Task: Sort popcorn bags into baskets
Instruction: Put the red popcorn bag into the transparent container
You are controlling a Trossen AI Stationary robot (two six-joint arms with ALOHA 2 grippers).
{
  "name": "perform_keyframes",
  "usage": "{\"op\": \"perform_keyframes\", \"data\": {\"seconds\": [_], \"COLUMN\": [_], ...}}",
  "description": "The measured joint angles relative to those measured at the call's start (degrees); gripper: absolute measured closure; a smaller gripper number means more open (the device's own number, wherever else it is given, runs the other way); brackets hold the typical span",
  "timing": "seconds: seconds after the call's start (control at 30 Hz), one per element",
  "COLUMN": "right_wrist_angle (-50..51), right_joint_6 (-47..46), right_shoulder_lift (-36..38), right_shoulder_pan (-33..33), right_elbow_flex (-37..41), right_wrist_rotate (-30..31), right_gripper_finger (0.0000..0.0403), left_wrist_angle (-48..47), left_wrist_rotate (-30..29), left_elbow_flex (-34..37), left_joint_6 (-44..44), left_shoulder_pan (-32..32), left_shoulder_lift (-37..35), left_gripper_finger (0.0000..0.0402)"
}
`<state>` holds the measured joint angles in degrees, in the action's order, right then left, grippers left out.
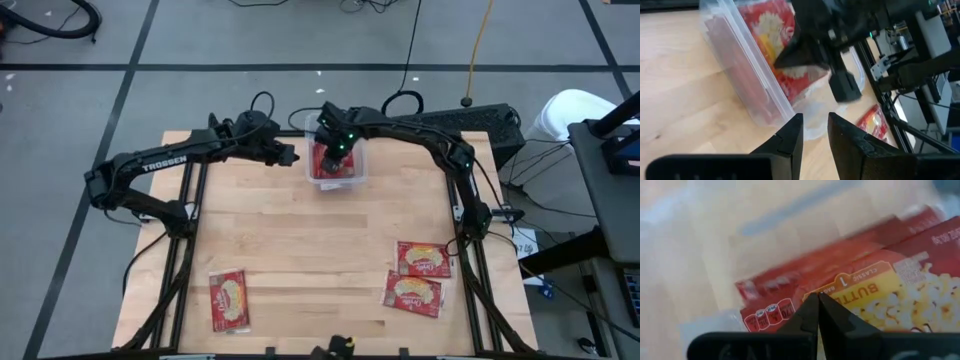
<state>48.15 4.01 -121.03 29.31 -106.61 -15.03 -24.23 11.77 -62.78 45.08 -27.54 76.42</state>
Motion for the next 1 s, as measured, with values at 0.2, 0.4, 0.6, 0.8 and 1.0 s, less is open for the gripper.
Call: {"op": "perform_keyframes", "data": {"seconds": [0.2, 0.4, 0.6, 0.8, 1.0], "right_wrist_angle": [-6.3, -8.3, -12.3, -9.0, 1.1], "right_joint_6": [-0.2, -0.5, -0.3, -0.6, -7.2], "right_shoulder_lift": [0.0, 1.4, 6.0, 10.5, 15.2], "right_shoulder_pan": [-2.5, -3.6, -3.5, -3.5, -4.5], "right_elbow_flex": [0.6, 0.7, 0.7, 0.7, 0.7], "right_wrist_rotate": [0.1, 2.9, 3.2, 3.0, 2.8], "right_gripper_finger": [0.0402, 0.0402, 0.0403, 0.0403, 0.0403], "left_wrist_angle": [0.4, 0.5, 0.5, -0.2, -1.0], "left_wrist_rotate": [-1.8, -2.0, -2.0, -1.7, 2.4], "left_elbow_flex": [0.0, 0.0, 0.0, 0.0, 0.0], "left_joint_6": [0.0, 0.1, -0.2, -2.7, -6.0], "left_shoulder_pan": [0.4, 0.2, 0.3, 0.5, 1.1], "left_shoulder_lift": [0.0, 0.0, 0.0, -0.7, -0.7], "left_gripper_finger": [0.0309, 0.0309, 0.0309, 0.0309, 0.0309]}}
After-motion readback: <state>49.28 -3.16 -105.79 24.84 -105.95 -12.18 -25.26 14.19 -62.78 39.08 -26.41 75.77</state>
